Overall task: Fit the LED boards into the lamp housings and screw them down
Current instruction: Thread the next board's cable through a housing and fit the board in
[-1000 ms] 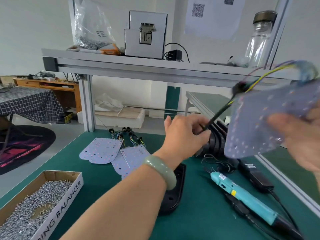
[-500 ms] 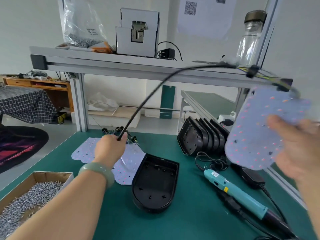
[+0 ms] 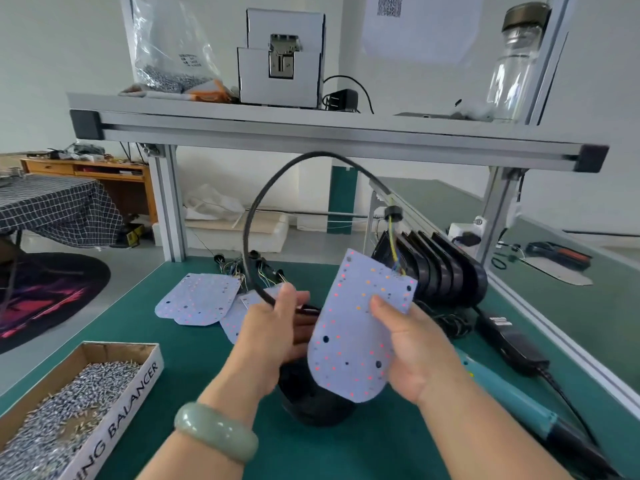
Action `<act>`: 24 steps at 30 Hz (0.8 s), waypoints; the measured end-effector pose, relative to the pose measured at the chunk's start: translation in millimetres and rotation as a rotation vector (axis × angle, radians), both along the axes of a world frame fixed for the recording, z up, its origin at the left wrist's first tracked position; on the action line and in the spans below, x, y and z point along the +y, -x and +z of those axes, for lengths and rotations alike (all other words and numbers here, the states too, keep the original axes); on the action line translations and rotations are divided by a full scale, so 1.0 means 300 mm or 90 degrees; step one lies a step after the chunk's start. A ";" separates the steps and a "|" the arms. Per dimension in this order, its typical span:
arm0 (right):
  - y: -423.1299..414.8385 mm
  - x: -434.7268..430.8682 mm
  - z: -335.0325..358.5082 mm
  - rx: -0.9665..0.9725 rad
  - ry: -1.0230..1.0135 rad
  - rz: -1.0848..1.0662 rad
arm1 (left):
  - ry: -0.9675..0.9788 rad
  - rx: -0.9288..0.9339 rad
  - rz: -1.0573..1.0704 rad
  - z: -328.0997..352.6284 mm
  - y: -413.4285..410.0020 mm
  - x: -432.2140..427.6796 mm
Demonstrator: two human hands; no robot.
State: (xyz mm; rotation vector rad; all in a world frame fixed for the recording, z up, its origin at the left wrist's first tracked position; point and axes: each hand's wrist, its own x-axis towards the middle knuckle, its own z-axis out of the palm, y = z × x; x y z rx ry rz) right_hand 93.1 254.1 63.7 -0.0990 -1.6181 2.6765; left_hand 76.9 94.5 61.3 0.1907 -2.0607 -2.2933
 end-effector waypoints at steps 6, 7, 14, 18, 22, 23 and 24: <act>0.000 -0.062 -0.032 0.037 -0.039 -0.001 | 0.101 -0.064 -0.124 -0.059 0.000 -0.013; 0.003 -0.062 -0.037 0.044 -0.048 0.007 | 0.063 -0.075 -0.156 -0.058 -0.006 -0.022; 0.022 -0.079 -0.060 0.091 -0.110 -0.050 | -0.056 0.021 -0.196 -0.045 -0.031 -0.033; 0.021 -0.045 -0.108 0.141 -0.280 -0.352 | -0.092 0.059 -0.073 -0.043 -0.004 -0.060; 0.021 -0.007 -0.165 -0.108 -0.737 -0.146 | -0.153 0.033 -0.032 -0.055 0.011 -0.102; 0.024 -0.011 -0.179 -0.135 -0.811 -0.064 | -0.180 0.014 -0.025 -0.059 0.011 -0.108; 0.023 -0.017 -0.185 -0.135 -0.854 -0.025 | -0.204 -0.003 -0.017 -0.061 0.010 -0.114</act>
